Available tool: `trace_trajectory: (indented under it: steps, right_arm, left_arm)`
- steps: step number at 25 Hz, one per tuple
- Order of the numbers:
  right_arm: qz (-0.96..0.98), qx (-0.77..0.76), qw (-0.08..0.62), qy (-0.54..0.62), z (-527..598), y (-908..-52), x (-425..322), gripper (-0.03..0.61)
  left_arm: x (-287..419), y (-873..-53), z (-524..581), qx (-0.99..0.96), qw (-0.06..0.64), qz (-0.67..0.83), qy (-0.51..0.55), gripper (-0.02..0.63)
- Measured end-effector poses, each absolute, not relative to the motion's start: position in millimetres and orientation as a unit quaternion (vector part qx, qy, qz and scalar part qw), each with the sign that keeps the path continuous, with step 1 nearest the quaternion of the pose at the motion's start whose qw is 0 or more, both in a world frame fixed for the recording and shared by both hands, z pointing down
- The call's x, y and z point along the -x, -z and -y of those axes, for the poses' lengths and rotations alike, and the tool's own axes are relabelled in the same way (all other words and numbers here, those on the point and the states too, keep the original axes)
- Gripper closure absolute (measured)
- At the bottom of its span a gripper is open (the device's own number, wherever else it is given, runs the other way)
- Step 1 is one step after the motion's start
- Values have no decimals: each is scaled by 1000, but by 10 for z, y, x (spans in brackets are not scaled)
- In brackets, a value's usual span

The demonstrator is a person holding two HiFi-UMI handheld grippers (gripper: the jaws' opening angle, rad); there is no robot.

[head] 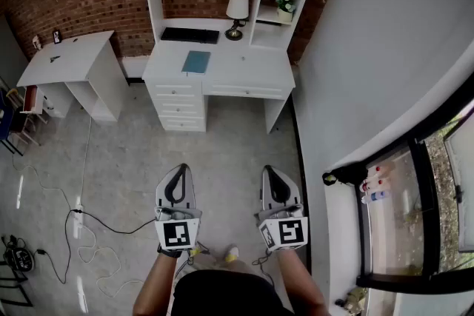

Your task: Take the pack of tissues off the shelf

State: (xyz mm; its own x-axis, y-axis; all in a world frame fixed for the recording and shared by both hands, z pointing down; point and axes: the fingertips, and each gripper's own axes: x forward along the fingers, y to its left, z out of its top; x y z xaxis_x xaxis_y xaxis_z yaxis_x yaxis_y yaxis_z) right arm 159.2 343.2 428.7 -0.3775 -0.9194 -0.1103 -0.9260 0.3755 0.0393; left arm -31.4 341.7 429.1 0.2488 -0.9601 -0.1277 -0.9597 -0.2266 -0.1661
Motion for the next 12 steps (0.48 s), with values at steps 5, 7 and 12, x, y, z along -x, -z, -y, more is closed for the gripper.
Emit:
trace_trajectory:
  steps: [5, 7, 12]
  right_arm:
    - [-828, 556, 36, -63, -3675, -4165, -1987, 575]
    - [-828, 556, 42, -64, -3744, -4139, -2064, 575]
    - [-826, 558, 53, -55, -3790, -4123, -2134, 575]
  left_arm:
    - [-240, -4183, -3679, 794, 102, -599, -17, 603]
    - [-316, -4185, -3739, 794, 102, -599, -11, 603]
    - [-403, -4159, -3744, 797, 111, -593, -5, 603]
